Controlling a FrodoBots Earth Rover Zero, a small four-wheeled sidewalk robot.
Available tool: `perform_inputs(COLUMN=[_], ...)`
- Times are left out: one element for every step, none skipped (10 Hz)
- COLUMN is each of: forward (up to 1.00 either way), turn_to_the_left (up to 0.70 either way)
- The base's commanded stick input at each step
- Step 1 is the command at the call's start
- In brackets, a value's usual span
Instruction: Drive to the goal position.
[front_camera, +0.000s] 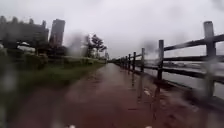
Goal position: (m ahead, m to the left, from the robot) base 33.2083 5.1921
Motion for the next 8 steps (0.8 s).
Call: perform_inputs(forward=[1.0,1.0,1.0,1.0,1.0,1.0,1.0,1.0], turn_to_the_left=[0.0,0.0,0.0,0.0,0.0,0.0,0.0,0.0])
